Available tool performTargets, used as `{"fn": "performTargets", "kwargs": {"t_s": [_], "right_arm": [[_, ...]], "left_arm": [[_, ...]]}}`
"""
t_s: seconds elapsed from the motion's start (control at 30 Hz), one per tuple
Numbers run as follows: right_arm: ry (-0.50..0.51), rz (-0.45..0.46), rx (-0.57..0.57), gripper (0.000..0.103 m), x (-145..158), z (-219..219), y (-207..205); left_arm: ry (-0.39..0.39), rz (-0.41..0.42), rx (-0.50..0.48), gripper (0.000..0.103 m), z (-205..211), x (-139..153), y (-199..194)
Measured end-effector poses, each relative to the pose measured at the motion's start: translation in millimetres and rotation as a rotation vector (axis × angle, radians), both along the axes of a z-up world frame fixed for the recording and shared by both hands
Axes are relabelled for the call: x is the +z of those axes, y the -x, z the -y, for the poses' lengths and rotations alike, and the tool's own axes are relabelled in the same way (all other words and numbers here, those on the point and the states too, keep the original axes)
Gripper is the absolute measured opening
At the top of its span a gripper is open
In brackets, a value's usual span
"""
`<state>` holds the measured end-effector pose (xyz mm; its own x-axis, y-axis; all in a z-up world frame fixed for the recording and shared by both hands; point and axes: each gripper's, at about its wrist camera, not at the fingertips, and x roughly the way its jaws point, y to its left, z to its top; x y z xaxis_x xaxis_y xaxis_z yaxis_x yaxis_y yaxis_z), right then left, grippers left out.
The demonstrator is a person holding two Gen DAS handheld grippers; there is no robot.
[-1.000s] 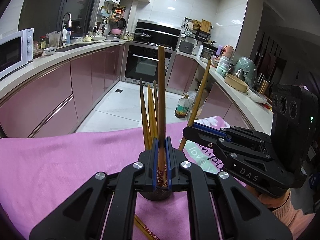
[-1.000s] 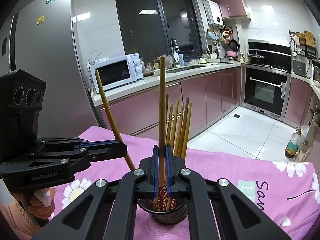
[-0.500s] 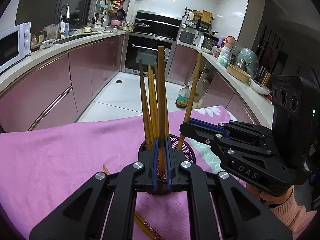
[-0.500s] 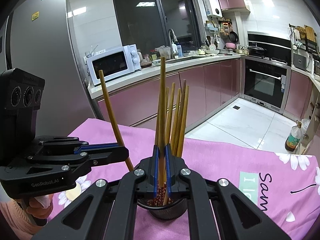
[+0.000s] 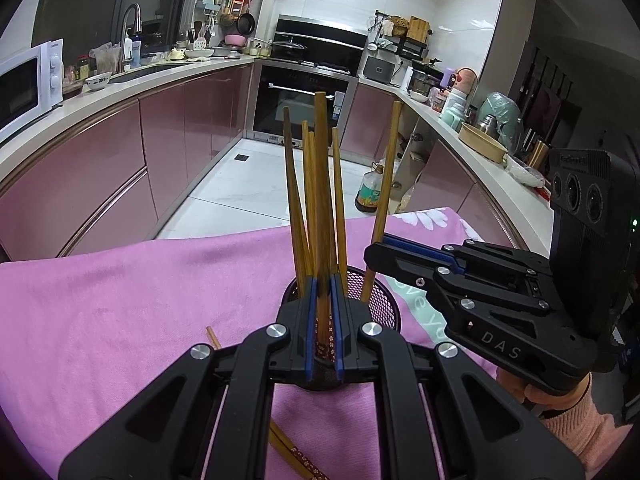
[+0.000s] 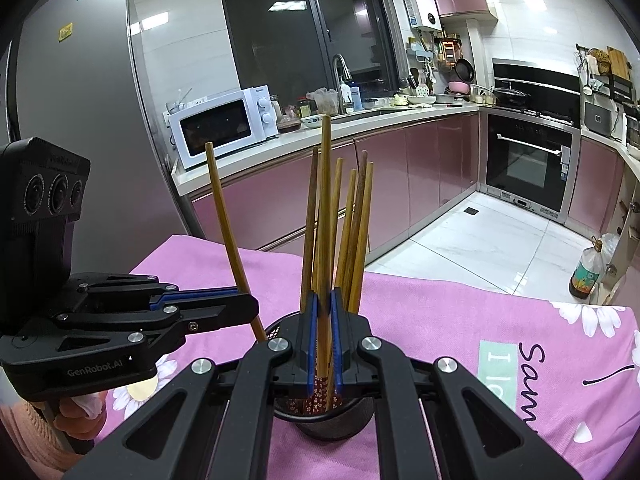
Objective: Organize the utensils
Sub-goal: 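Lower the chopstick into the cup with the left gripper while the right gripper inserts its own, then open both grippers and move them back toward the remaining chopsticks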
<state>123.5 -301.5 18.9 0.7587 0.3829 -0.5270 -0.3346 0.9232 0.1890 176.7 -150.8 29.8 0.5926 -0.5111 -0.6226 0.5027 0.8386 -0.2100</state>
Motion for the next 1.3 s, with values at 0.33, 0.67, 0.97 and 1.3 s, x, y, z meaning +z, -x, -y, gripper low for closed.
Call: {"fn": "performTargets", "kwargs": {"t_s": [0.33, 0.67, 0.97, 1.3], "right_arm": [[0.001, -0.005, 0.000, 0.005, -2.4, -1.0, -3.2], [-0.013, -0.017, -0.004, 0.005, -5.3, 5.9, -2.0], [-0.019, -0.027, -0.011, 0.008, -5.8, 10.4, -4.7], [-0.019, -0.026, -0.012, 0.010, -3.6, 4.0, -4.4]], "left_arm": [[-0.007, -0.004, 0.006, 0.007, 3.4, -4.6, -6.4], [-0.020, -0.007, 0.003, 0.008, 8.4, -9.3, -12.6], [-0.033, -0.029, 0.004, 0.008, 14.5, -20.3, -16.1], [-0.029, -0.018, 0.012, 0.010, 10.2, -25.8, -12.4]]}}
